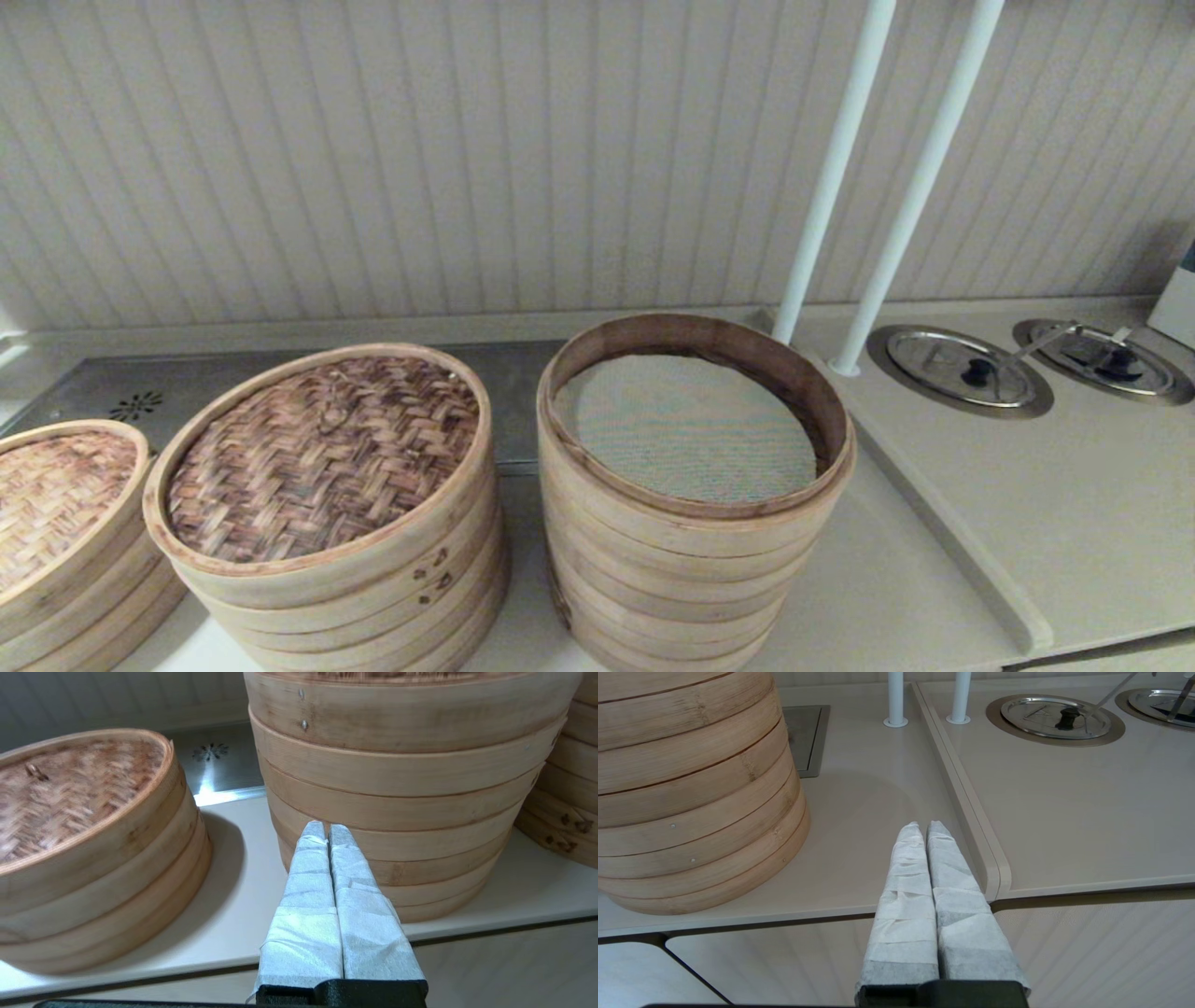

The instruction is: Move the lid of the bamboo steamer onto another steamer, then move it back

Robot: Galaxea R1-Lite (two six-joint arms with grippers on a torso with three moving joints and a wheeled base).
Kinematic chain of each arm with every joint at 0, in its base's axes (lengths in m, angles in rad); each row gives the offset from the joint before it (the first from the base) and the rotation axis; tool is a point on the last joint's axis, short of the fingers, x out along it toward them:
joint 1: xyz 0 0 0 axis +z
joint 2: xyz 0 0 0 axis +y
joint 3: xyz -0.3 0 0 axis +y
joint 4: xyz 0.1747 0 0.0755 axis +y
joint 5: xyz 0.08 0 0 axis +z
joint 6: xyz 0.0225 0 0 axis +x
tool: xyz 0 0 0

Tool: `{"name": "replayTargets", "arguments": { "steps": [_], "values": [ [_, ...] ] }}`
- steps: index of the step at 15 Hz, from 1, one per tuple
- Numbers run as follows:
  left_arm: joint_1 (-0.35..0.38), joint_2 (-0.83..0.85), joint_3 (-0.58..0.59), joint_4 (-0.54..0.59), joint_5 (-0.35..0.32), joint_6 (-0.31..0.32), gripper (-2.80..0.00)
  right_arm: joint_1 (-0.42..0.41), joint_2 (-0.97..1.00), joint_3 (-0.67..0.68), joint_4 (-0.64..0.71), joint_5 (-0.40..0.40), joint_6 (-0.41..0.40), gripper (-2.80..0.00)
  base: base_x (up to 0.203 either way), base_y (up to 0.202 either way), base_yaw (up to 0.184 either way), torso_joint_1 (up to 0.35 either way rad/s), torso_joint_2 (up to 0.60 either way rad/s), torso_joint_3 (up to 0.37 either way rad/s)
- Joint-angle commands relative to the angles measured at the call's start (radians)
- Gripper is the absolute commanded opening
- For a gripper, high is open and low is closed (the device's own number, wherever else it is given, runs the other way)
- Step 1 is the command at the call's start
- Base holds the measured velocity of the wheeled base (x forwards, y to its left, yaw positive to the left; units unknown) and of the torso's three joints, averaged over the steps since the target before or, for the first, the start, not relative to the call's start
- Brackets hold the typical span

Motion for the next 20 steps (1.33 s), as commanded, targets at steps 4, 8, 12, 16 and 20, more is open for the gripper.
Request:
{"name": "replayTargets", "arguments": {
  "steps": [4, 8, 12, 16, 20],
  "values": [
    [0.0, -0.013, 0.011, 0.005, 0.0, 0.009, -2.8, 0.0, 0.002, 0.003, 0.0, 0.0, 0.001, -2.8, 0.0, 0.0, 0.0, 0.0, 0.0, 0.0],
    [0.0, -0.012, 0.011, 0.007, 0.001, 0.006, -2.8, 0.0, 0.002, 0.003, 0.0, -0.001, 0.001, -2.8, 0.0, 0.0, 0.0, 0.0, 0.0, 0.0],
    [0.0, -0.012, 0.011, 0.009, 0.001, 0.008, -2.8, 0.0, 0.002, 0.003, 0.0, 0.0, 0.001, -2.8, 0.0, 0.0, 0.0, 0.0, 0.0, 0.0],
    [0.0, -0.013, 0.011, 0.006, 0.005, -0.008, -2.8, 0.0, 0.002, 0.003, 0.0, 0.0, 0.001, -2.8, 0.0, 0.0, 0.0, 0.0, 0.0, 0.0],
    [0.0, -0.013, 0.011, 0.004, 0.011, -0.014, -2.8, -0.001, 0.002, 0.003, 0.0, -0.001, 0.001, -2.8, 0.0, 0.0, 0.0, 0.0, 0.0, 0.0]
  ]
}}
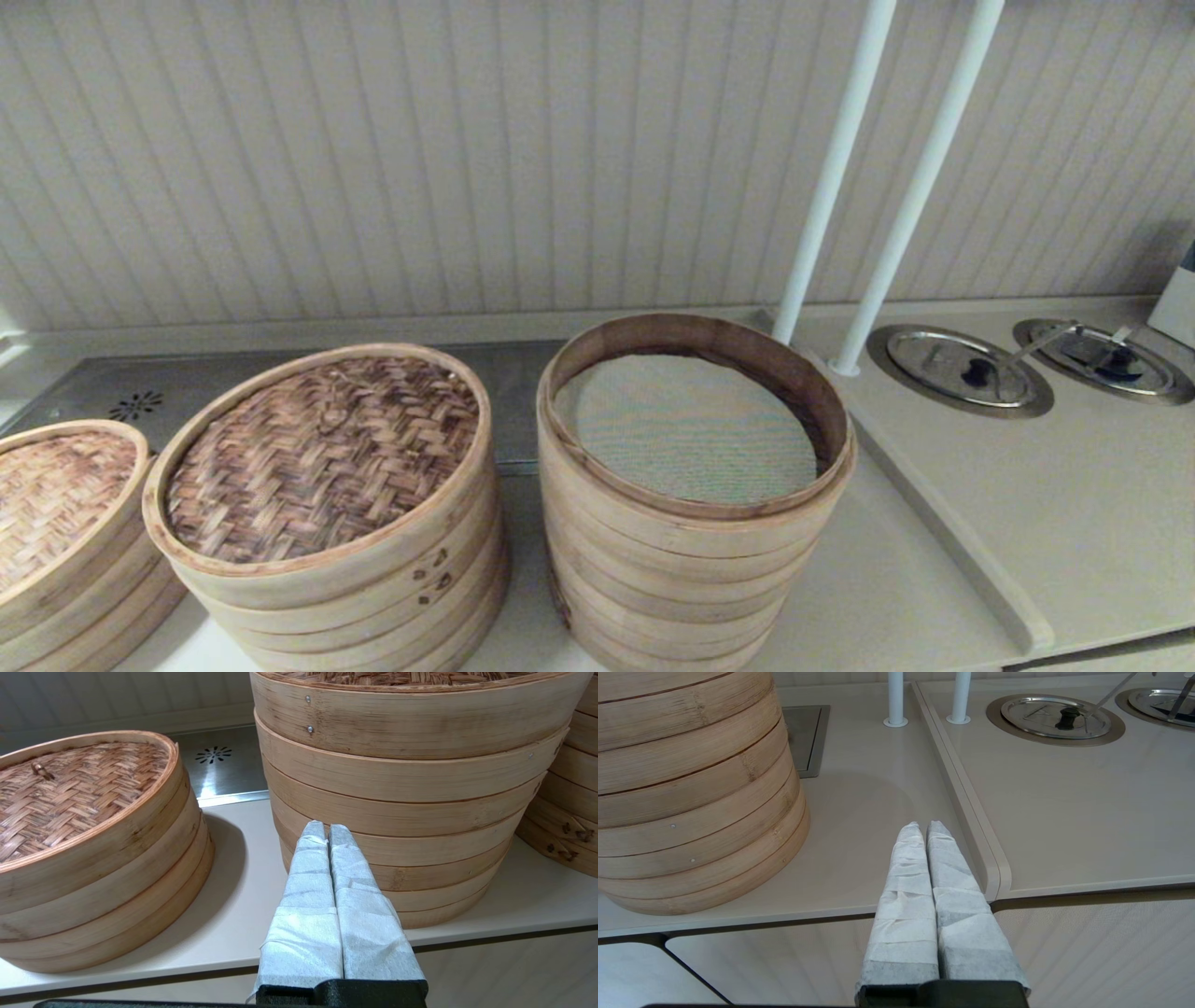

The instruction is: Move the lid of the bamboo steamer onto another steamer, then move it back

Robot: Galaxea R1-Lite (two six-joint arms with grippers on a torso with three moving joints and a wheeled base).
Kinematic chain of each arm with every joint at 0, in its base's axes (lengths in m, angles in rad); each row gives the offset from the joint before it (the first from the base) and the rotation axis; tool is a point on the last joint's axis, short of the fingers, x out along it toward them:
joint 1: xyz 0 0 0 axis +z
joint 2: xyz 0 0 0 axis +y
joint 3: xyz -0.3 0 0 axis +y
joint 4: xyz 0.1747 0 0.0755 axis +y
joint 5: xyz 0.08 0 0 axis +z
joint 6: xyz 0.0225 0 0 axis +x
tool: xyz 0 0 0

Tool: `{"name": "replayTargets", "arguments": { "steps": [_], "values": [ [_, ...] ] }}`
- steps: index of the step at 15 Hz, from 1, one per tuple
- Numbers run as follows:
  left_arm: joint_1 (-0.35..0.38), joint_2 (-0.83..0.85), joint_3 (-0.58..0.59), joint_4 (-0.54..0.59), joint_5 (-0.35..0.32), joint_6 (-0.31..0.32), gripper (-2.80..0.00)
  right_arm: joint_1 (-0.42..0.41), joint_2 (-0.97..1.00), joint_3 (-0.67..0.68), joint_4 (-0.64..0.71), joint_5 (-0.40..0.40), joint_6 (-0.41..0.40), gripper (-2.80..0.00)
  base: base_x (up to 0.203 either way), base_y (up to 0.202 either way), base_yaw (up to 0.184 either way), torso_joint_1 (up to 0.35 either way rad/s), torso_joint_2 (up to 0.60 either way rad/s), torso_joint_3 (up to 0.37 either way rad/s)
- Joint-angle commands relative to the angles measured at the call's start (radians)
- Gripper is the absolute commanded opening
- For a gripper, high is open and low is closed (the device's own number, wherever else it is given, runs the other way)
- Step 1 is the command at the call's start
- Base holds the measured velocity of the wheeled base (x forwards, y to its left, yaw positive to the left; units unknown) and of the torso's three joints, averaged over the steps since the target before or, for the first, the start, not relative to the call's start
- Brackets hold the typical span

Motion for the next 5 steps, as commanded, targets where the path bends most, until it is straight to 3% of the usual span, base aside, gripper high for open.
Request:
{"name": "replayTargets", "arguments": {
  "steps": [1, 5],
  "values": [
    [0.0, 0.002, 0.0, 0.001, 0.0, 0.001, -2.8, -0.001, 0.002, 0.003, 0.0, -0.001, 0.001, -2.8, 0.0, 0.0, 0.0, 0.0, 0.0, 0.0],
    [0.0, 0.002, 0.0, 0.001, 0.0, 0.001, -2.8, 0.0, 0.002, 0.003, 0.0, -0.001, 0.001, -2.8, 0.0, 0.0, 0.0, 0.0, 0.0, 0.0]
  ]
}}
